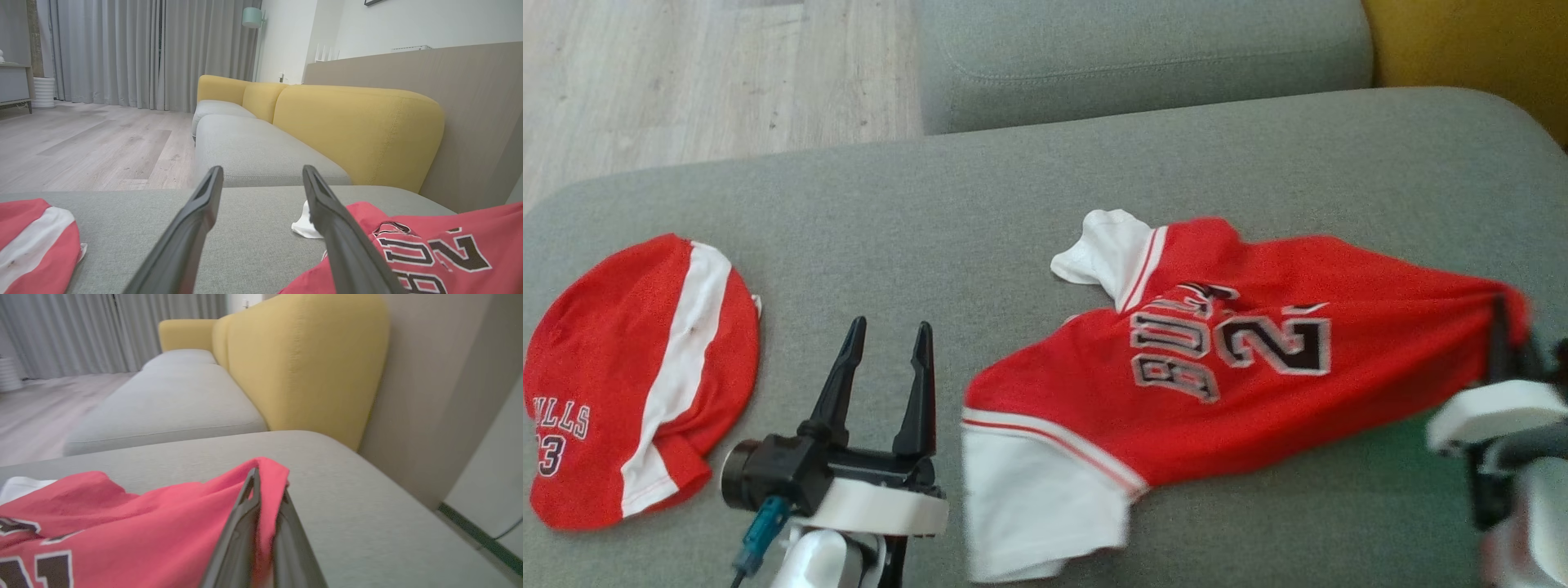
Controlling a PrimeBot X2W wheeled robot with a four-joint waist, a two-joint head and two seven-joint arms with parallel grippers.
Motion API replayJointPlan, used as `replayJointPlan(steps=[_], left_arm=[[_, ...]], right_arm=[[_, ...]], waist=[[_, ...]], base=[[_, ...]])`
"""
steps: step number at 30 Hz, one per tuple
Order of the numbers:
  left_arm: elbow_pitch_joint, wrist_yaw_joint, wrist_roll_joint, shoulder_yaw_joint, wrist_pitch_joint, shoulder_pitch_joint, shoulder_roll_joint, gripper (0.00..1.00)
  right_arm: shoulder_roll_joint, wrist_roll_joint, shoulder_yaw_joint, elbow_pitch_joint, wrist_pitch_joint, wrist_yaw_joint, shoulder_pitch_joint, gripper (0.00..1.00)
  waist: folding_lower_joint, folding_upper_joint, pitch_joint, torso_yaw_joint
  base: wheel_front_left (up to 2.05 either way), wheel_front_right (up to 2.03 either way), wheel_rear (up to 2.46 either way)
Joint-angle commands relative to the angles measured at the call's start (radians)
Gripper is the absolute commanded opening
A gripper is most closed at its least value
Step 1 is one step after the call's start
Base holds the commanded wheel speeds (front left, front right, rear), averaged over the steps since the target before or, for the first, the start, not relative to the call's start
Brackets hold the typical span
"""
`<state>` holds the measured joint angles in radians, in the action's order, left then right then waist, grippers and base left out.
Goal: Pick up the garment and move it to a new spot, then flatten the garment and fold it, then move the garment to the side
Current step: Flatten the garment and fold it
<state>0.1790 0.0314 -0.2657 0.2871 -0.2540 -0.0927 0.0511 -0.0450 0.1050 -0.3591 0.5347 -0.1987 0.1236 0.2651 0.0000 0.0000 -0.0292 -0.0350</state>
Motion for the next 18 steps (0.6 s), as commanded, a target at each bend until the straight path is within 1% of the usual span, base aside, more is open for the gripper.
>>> replayJointPlan(steps=[1,4,6,9,10,11,13,15,18], left_arm=[[-0.037,-0.006,-0.007,-0.032,-0.008,-0.021,-0.001,1.00],[-0.042,-0.010,-0.015,-0.025,-0.008,-0.019,-0.001,1.00],[-0.044,-0.011,-0.019,-0.020,-0.008,-0.018,-0.001,1.00],[-0.048,-0.015,-0.022,-0.021,-0.008,-0.013,-0.001,1.00],[-0.049,-0.015,-0.021,-0.022,-0.008,-0.012,-0.001,1.00],[-0.048,-0.014,-0.019,-0.022,-0.008,-0.011,-0.001,1.00],[-0.047,-0.012,-0.017,-0.023,-0.008,-0.011,-0.001,1.00],[-0.047,-0.011,-0.016,-0.027,-0.008,-0.009,-0.001,1.00],[-0.046,-0.010,-0.013,-0.033,-0.008,-0.005,-0.001,1.00]], right_arm=[[-0.009,0.034,-0.012,-0.066,0.025,0.007,0.006,0.00],[-0.008,0.124,-0.102,-0.152,0.115,0.007,-0.010,0.00],[-0.008,0.166,-0.152,-0.187,0.173,0.007,-0.017,0.00],[-0.006,0.197,-0.186,-0.206,0.228,0.007,-0.014,0.00],[-0.006,0.213,-0.193,-0.206,0.240,0.007,-0.014,0.25],[-0.006,0.217,-0.199,-0.205,0.242,0.007,-0.009,1.00],[-0.006,0.237,-0.202,-0.203,0.232,0.007,-0.004,1.00],[-0.006,0.216,-0.192,-0.192,0.210,0.007,0.004,1.00],[-0.006,0.167,-0.133,-0.185,0.139,0.007,0.004,1.00]], waist=[[0.0000,0.0000,0.006,0.002],[0.0000,0.0000,0.012,0.013],[0.0000,0.0000,0.014,0.025],[0.0000,0.0000,0.012,0.040],[0.0000,0.0000,0.011,0.044],[0.0000,0.0000,0.010,0.049],[0.0000,0.0000,0.007,0.059],[0.0000,0.0000,0.008,0.064],[0.0000,0.0000,0.011,0.066]], base=[[0.00,0.00,0.00],[0.00,0.00,0.00],[0.00,0.00,0.00],[0.00,0.00,0.00],[0.00,0.00,0.00],[0.00,0.00,0.00],[0.00,0.00,0.00],[0.00,0.00,0.00],[0.00,0.00,0.00]])
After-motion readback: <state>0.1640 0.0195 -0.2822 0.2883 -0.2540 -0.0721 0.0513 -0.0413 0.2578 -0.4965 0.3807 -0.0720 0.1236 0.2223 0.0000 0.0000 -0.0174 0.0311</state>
